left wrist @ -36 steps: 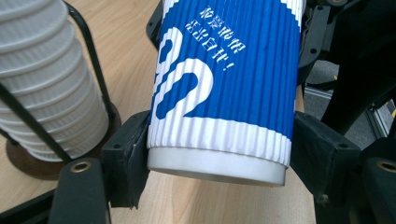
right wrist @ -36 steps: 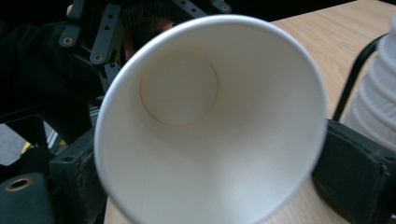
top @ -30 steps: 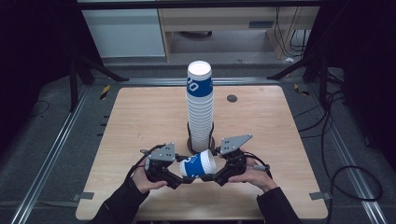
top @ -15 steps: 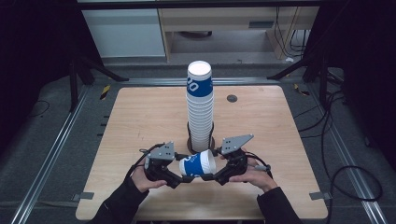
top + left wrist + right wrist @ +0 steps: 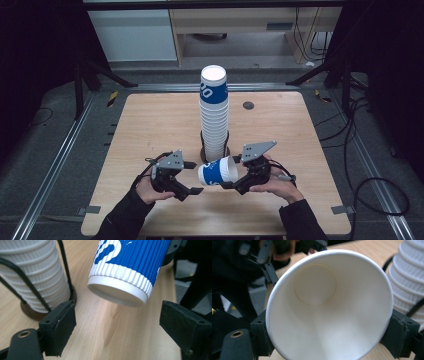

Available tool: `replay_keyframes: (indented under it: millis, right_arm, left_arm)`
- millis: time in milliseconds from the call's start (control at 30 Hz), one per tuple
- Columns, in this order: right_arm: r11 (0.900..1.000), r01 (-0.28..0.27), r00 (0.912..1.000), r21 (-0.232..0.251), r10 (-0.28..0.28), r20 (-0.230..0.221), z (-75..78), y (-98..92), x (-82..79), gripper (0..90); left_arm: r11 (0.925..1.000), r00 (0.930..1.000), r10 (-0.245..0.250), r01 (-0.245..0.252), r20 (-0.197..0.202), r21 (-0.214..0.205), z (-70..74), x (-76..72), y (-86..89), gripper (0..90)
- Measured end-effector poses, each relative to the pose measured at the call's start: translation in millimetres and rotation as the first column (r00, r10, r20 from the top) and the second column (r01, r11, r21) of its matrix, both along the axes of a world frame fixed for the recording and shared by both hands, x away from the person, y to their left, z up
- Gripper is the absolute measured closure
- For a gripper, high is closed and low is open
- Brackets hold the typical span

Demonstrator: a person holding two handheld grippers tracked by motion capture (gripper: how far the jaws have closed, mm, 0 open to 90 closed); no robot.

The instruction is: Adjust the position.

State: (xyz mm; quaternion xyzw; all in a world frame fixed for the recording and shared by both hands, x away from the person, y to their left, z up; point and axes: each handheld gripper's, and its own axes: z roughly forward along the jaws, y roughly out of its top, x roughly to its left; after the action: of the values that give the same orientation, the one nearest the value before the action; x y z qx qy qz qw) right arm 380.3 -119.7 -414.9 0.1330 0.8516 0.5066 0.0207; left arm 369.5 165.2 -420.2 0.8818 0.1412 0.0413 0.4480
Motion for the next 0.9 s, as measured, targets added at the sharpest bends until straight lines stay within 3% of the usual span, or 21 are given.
replay_keyframes:
  millis: [100, 267, 533, 700, 900]
  right_arm:
    - [0.9971, 0.022, 0.9998, -0.072, -0.022, -0.002, -2.2, 5.7, 1.9, 15.5]
    - [0.9919, 0.006, 0.9999, -0.127, -0.007, -0.012, -8.5, 16.5, 3.2, 15.3]
    - [0.9855, -0.032, 0.9990, -0.167, 0.026, -0.037, -16.3, 30.3, 2.2, 15.1]
    - [0.9838, -0.052, 0.9976, -0.171, 0.043, -0.053, -19.8, 34.6, 1.6, 15.1]
    - [0.9831, -0.058, 0.9973, -0.174, 0.049, -0.056, -20.8, 34.8, 1.9, 15.1]
  left_arm:
    - [0.9991, 1.0000, 0.003, -0.004, 0.008, 0.042, -4.3, 0.7, -5.4, 12.7]
    - [0.9949, 0.9997, -0.014, 0.012, 0.020, 0.100, -12.1, 1.5, -15.5, 13.0]
    - [0.9865, 0.9982, -0.046, 0.040, 0.037, 0.159, -20.2, -2.0, -29.8, 15.4]
    - [0.9824, 0.9973, -0.058, 0.049, 0.046, 0.180, -22.4, -3.6, -33.2, 23.3]
    - [0.9813, 0.9970, -0.063, 0.053, 0.046, 0.185, -22.9, -3.8, -33.5, 25.0]
